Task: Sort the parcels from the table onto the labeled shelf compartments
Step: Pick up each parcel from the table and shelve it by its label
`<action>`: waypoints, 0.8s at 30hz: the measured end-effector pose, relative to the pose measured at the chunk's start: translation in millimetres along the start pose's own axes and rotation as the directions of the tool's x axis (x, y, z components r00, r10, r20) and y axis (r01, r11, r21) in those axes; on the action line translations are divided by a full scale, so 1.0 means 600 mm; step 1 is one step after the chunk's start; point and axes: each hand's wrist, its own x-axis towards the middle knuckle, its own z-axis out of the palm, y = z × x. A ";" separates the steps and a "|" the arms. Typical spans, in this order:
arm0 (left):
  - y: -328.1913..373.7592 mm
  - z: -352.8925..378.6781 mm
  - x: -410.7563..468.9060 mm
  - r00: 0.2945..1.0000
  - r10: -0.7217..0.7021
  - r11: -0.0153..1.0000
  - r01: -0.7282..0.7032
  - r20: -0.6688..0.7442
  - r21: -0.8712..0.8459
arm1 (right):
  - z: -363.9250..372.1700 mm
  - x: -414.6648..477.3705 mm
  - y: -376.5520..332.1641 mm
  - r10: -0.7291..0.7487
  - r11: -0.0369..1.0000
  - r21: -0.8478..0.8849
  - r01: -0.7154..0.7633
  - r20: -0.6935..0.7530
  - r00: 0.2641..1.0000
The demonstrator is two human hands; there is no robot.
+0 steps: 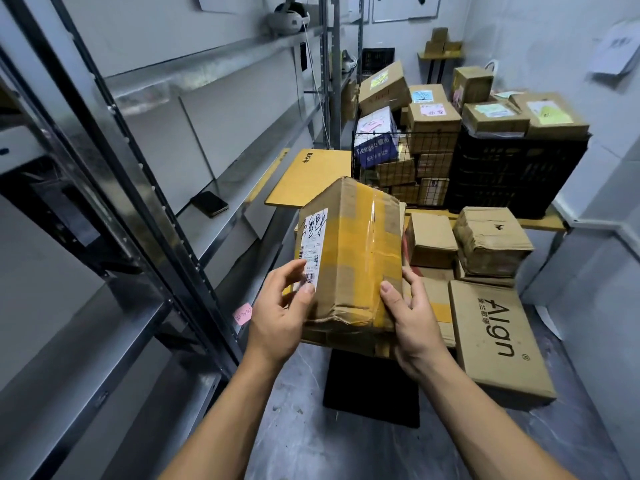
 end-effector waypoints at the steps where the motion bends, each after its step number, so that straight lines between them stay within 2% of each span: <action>1: -0.003 -0.002 0.003 1.000 -0.001 0.996 0.002 -0.007 0.086 | 0.000 0.000 0.004 0.007 0.999 0.052 -0.006 -0.005 1.000; 3: -0.014 -0.006 0.006 0.999 -0.043 0.986 0.046 -0.017 0.158 | -0.001 -0.001 0.008 0.018 0.993 0.115 -0.018 0.004 1.000; 7: -0.024 -0.011 -0.004 0.988 -0.143 0.990 0.143 0.064 0.007 | -0.009 -0.002 0.006 0.035 0.986 0.162 -0.047 0.078 0.996; 11: -0.007 -0.008 -0.016 0.994 -0.107 0.994 0.107 0.019 -0.027 | -0.013 -0.001 -0.001 -0.009 0.995 0.097 -0.001 0.106 0.994; 13: -0.004 -0.010 -0.020 0.997 -0.081 0.997 0.081 -0.008 -0.014 | -0.017 0.001 -0.002 -0.088 0.996 -0.001 0.088 0.036 0.996; 16: -0.001 -0.013 -0.024 0.998 -0.038 0.997 0.041 -0.041 0.062 | -0.023 0.006 0.001 -0.219 0.941 -0.269 0.205 -0.023 0.975; 21: 0.007 -0.026 -0.045 0.995 0.023 0.979 -0.002 -0.101 0.202 | -0.005 -0.010 -0.007 -0.289 0.807 -0.517 0.285 0.075 0.954; 24: 0.008 -0.036 -0.063 0.990 0.030 0.967 0.007 -0.141 0.256 | 0.007 -0.018 -0.009 -0.254 0.799 -0.526 0.292 0.145 0.956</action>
